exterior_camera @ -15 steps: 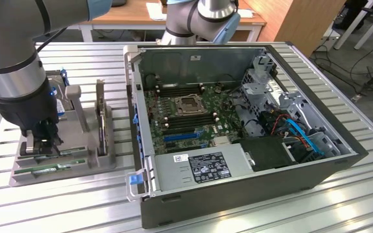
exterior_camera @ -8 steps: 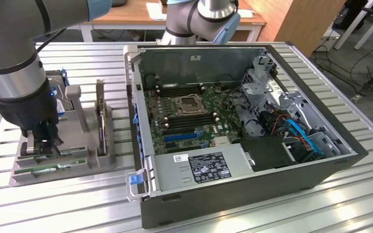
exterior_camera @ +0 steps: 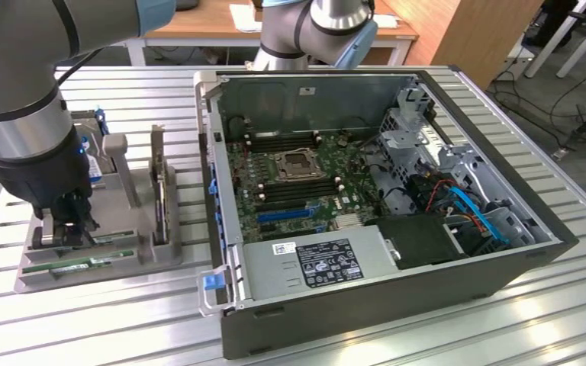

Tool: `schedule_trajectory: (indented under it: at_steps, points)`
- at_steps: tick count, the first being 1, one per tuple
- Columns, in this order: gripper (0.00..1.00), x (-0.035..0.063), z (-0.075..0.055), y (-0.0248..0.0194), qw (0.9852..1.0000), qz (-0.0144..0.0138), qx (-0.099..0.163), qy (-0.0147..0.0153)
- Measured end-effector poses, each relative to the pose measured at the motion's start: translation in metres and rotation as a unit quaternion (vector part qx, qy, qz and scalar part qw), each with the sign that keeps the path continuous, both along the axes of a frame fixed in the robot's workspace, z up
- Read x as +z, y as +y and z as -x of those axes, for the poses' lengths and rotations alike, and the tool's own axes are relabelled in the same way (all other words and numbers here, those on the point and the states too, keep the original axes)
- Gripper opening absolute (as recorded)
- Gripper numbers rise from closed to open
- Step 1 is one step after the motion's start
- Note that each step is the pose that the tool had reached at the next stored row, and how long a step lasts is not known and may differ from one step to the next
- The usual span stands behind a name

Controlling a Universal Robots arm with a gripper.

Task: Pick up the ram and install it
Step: 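Pick up the ram and move it above insertion slot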

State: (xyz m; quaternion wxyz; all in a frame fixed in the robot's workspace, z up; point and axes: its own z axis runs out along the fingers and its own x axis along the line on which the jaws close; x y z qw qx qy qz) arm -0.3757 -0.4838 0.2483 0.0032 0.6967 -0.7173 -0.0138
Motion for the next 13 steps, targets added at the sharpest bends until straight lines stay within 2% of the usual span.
schedule_trajectory:
  at_steps: [13]
  points:
    - [0.31, -0.0063, 0.0, -0.0007, 1.0, 0.0, 0.001, 0.0]
